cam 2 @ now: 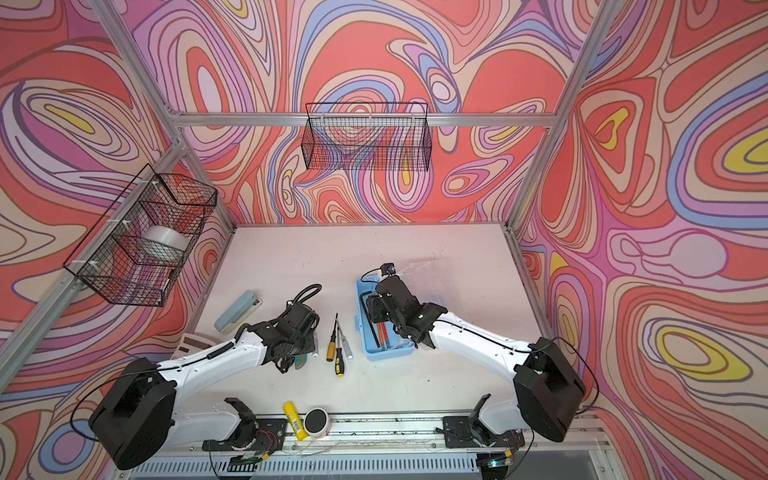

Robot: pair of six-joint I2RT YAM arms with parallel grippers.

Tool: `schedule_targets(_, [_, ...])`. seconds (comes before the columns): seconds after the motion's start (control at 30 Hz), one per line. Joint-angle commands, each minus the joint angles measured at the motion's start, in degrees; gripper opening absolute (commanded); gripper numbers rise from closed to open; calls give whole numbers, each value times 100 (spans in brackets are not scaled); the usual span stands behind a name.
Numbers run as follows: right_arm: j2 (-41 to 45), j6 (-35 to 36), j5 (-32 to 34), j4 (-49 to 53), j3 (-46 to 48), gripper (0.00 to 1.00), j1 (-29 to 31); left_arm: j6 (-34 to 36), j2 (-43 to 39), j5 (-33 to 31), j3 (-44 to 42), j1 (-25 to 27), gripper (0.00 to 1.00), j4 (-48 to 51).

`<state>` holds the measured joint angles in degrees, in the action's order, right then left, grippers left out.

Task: Pack the tool kit
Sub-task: 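Move the left gripper back over the tools above the teal box cutter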

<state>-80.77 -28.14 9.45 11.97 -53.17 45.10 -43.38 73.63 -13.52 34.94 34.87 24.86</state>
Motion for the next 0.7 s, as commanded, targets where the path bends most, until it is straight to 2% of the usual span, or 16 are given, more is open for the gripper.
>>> schedule_targets(0.0, [-114, 28, 21, -92, 12, 62, 34, -186, -24, -135, -150, -24, 33, 70])
schedule_targets(0.33, [-313, 81, -18, -142, -17, 63, 32, -206, 154, -234, -147, -24, 33, 80])
schedule_targets(0.5, [-366, 98, -5, -146, -9, 64, 25, -200, 255, -272, -122, -44, 38, 88])
schedule_targets(0.67, [-425, 107, 4, -171, -2, 64, 25, -138, 313, -261, -106, -51, 38, 2])
